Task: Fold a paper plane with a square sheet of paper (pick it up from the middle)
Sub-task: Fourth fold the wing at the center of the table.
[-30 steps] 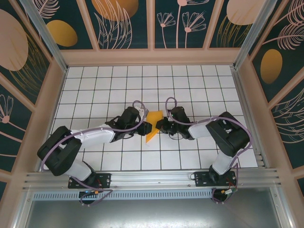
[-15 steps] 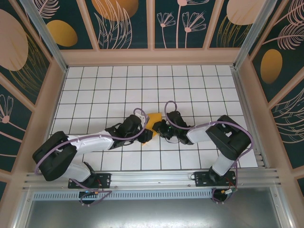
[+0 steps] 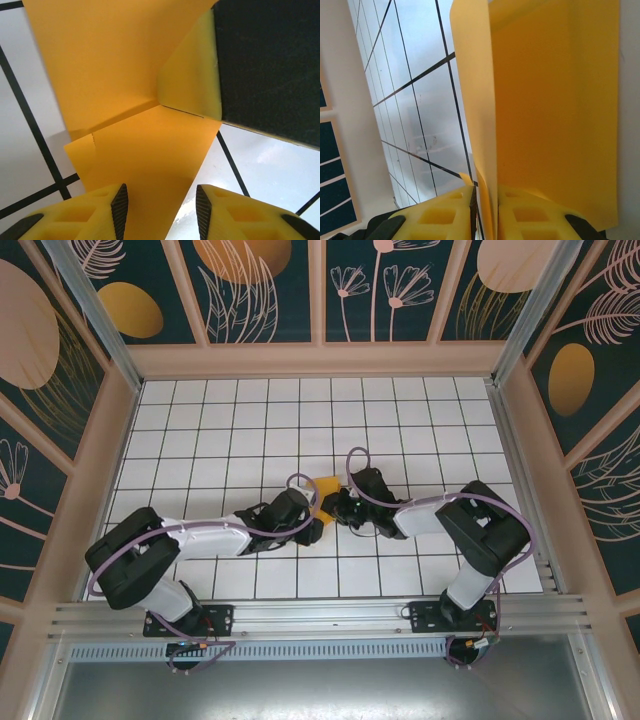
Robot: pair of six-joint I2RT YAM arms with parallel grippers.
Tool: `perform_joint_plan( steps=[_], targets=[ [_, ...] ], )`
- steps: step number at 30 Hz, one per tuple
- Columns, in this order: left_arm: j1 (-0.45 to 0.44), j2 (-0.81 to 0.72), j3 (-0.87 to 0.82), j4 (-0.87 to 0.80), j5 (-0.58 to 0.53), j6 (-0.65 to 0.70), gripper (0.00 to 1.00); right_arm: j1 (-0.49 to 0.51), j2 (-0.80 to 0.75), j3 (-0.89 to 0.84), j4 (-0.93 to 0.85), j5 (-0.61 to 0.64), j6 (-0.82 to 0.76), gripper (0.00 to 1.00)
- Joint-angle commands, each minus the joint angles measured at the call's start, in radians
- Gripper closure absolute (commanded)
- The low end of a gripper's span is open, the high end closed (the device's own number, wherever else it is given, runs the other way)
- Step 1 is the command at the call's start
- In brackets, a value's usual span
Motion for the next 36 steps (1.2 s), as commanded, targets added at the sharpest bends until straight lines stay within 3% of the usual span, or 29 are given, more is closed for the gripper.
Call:
perform_joint_plan(
  steps=[1, 16, 30, 36],
  targets=[
    [-0.014, 0.013, 0.030, -0.034, -0.039, -0.018, 0.56, -0.007, -0.016, 0.026, -0.007, -0.025, -0.025, 0.82],
    [-0.054, 0.032, 0.054, -0.104, -0.118, -0.031, 0.57, -0.005, -0.010, 0.052, 0.003, -0.034, -0.006, 0.86],
    [-0.079, 0.060, 0.086, -0.146, -0.186, -0.036, 0.67, -0.004, -0.016, 0.056, -0.025, -0.024, -0.017, 0.87],
    [-0.079, 0.054, 0.080, -0.157, -0.195, -0.022, 0.65, -0.003, -0.015, 0.058, -0.018, -0.025, -0.006, 0.94]
  ],
)
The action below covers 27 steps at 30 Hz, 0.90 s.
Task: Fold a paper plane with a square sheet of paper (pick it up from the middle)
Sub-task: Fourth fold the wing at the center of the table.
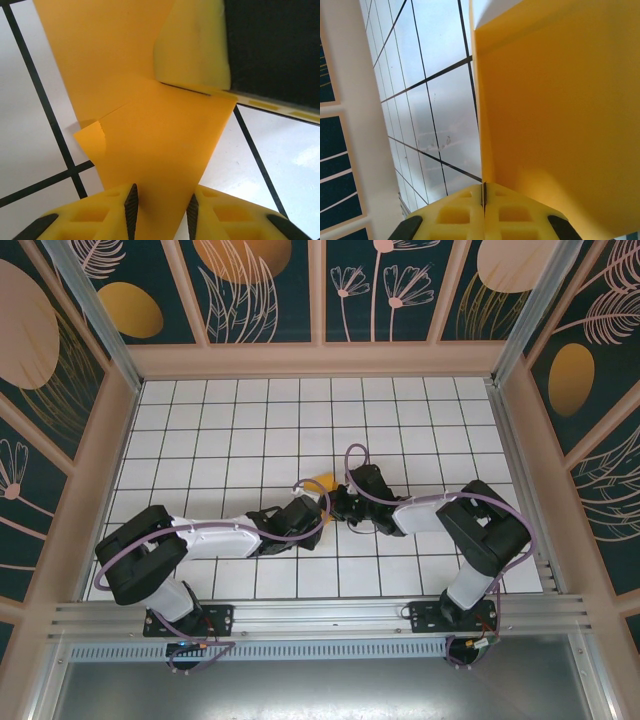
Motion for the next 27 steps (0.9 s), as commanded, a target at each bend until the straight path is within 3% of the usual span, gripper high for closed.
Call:
perform_joint_plan(
  steps=[1, 12, 27],
  targets=[
    [-0.004, 0.007, 0.015, -0.041, -0.036, 0.006, 0.64, -0.001, -0.016, 0.030, -0.010, -0.007, 0.007, 0.94],
    [-0.007, -0.020, 0.006, -0.047, -0.045, 0.020, 0.61, 0.027, -0.008, 0.028, 0.020, 0.036, 0.133, 0.98],
    [-0.019, -0.020, 0.006, -0.065, -0.082, 0.003, 0.74, 0.037, -0.008, 0.047, -0.036, 0.060, 0.124, 0.96]
  ],
)
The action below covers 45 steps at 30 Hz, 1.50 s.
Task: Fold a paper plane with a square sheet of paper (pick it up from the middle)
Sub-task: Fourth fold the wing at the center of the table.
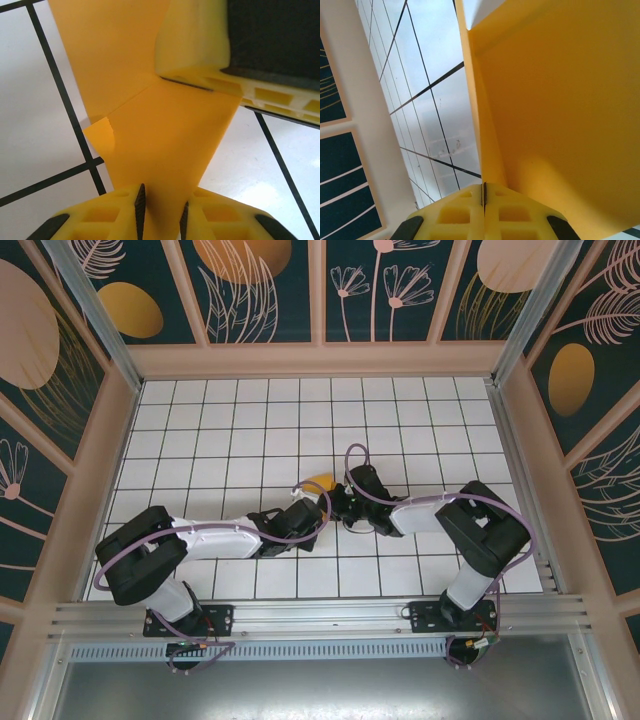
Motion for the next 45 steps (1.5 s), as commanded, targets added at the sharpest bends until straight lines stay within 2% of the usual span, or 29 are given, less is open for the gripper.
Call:
perform_joint_plan(
  steps=[1, 3, 6, 10, 14, 18, 24, 28, 33, 37, 45],
  targets=[
    [-0.006, -0.018, 0.007, -0.031, -0.023, -0.002, 0.74, 0.005, -0.007, 0.031, -0.030, 0.019, -0.012, 0.95],
    [-0.006, -0.018, 0.006, -0.028, -0.022, 0.001, 0.77, 0.008, -0.015, 0.031, -0.037, 0.018, -0.025, 0.92],
    [-0.006, -0.019, 0.000, -0.020, -0.021, 0.002, 0.80, 0.007, -0.055, 0.032, -0.078, 0.038, -0.059, 0.82],
    [-0.006, -0.015, -0.009, 0.002, -0.009, 0.005, 0.86, -0.004, -0.137, 0.040, -0.174, 0.082, -0.127, 0.64],
    [-0.005, -0.018, -0.015, 0.017, -0.002, 0.011, 0.90, -0.021, -0.244, 0.033, -0.261, 0.146, -0.188, 0.56],
    [-0.004, -0.037, -0.037, 0.060, 0.038, 0.029, 0.91, -0.040, -0.315, 0.021, -0.328, 0.213, -0.239, 0.55],
    [-0.003, 0.004, -0.026, 0.067, 0.068, 0.042, 0.91, -0.055, -0.343, 0.024, -0.342, 0.172, -0.309, 0.54],
    [0.006, 0.015, -0.037, 0.091, 0.109, 0.047, 0.92, -0.055, -0.401, -0.020, -0.296, 0.193, -0.314, 0.50],
    [0.046, -0.003, -0.064, 0.145, 0.228, 0.065, 0.91, -0.052, -0.393, -0.082, -0.201, 0.160, -0.329, 0.51],
    [0.095, -0.006, -0.093, 0.191, 0.336, 0.065, 0.91, -0.049, -0.361, -0.086, -0.219, 0.125, -0.326, 0.58],
    [0.155, 0.009, -0.126, 0.262, 0.476, 0.050, 0.91, -0.030, -0.243, -0.085, -0.088, -0.006, -0.320, 0.82]
  ],
)
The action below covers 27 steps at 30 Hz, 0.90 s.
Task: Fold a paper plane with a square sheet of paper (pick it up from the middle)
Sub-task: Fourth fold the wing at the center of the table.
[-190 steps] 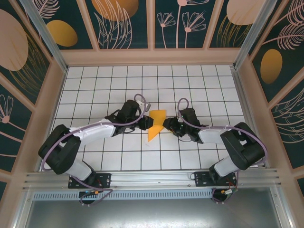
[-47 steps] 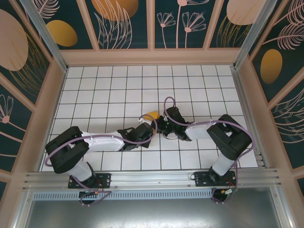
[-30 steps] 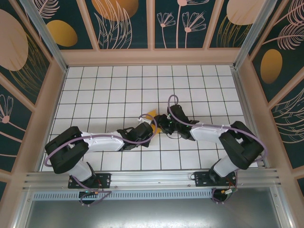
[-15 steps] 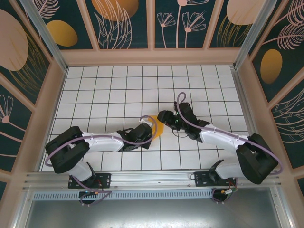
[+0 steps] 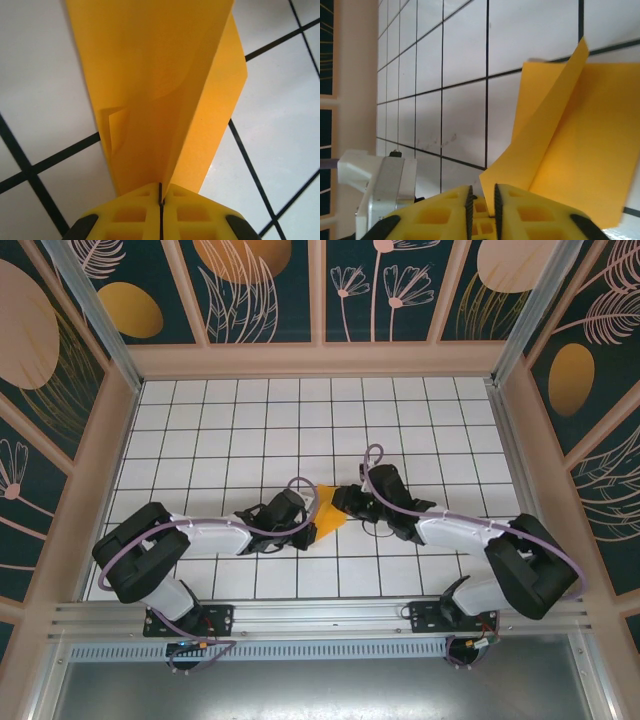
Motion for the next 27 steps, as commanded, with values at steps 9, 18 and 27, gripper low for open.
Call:
perform_joint_plan(
  steps=[9, 18, 27],
  targets=[
    [0.060, 0.029, -0.038, 0.106, 0.188, -0.006, 0.90, 0.024, 0.164, 0.009, 0.210, -0.132, 0.046, 0.90],
    [0.088, 0.064, -0.032, 0.137, 0.238, -0.018, 0.90, 0.022, 0.224, 0.018, 0.196, -0.072, 0.073, 0.90],
    [0.110, 0.098, -0.003, 0.138, 0.307, -0.018, 0.90, 0.017, 0.210, 0.022, 0.141, -0.010, 0.083, 0.90]
  ],
)
